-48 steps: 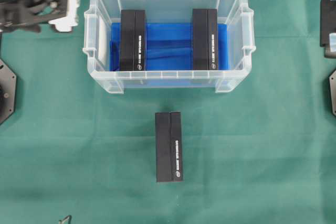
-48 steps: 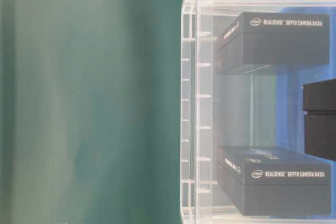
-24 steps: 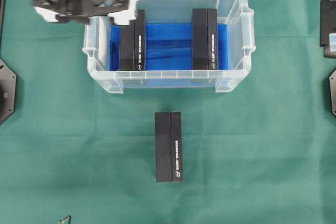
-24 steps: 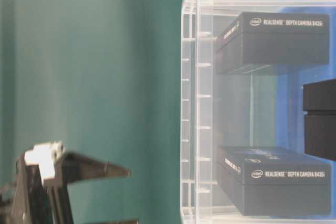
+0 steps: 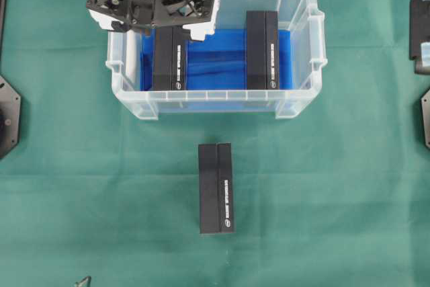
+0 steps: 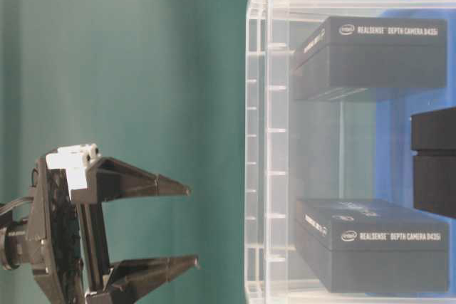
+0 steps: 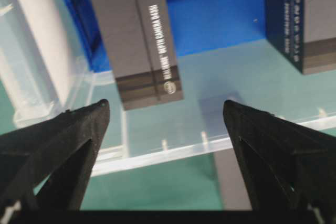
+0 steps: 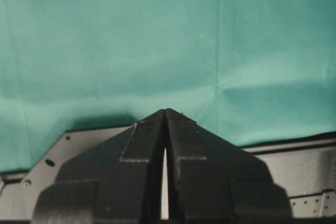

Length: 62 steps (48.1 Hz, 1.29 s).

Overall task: Take the box out of the case with the left arm.
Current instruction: 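Lower the open left gripper over the left black box in the case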

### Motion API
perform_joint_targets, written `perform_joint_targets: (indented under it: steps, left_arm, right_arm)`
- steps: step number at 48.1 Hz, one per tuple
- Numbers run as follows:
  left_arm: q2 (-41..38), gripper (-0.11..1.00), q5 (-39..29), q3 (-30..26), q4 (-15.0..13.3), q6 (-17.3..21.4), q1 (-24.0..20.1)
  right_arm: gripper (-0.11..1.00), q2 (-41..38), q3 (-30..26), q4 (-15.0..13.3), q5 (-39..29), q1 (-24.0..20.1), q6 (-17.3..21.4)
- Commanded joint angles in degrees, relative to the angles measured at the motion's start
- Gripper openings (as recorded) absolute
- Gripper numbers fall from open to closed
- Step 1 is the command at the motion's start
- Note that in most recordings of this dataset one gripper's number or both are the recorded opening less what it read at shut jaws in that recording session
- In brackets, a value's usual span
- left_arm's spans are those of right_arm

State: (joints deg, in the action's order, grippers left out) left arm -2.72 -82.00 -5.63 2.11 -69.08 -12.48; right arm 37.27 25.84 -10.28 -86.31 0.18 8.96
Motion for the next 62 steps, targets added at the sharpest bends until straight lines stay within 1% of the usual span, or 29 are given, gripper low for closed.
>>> perform_joint_targets:
  steps: [1, 24, 38, 62]
  left_arm:
    - [1.05, 0.85, -0.53, -1.14, 0.09, 0.0, 0.18]
    - [0.79, 0.85, -0.35, -0.97, 0.62, -0.09, 0.35]
    - [0.79, 0.85, 1.05, -0.53, 1.32, -0.26, 0.35]
    - [0.79, 0.85, 1.14, 0.44, 1.49, -0.35, 0.35]
  right_arm:
    - [0.0, 0.09, -0.53, -0.18, 0.0, -0.09, 0.0]
    - [0.0, 0.09, -0.44, -0.18, 0.18, -0.09, 0.0]
    - [0.0, 0.09, -0.53, -0.18, 0.09, -0.09, 0.0]
    - [0.0, 0.09, -0.53, -0.18, 0.18, -0.09, 0.0]
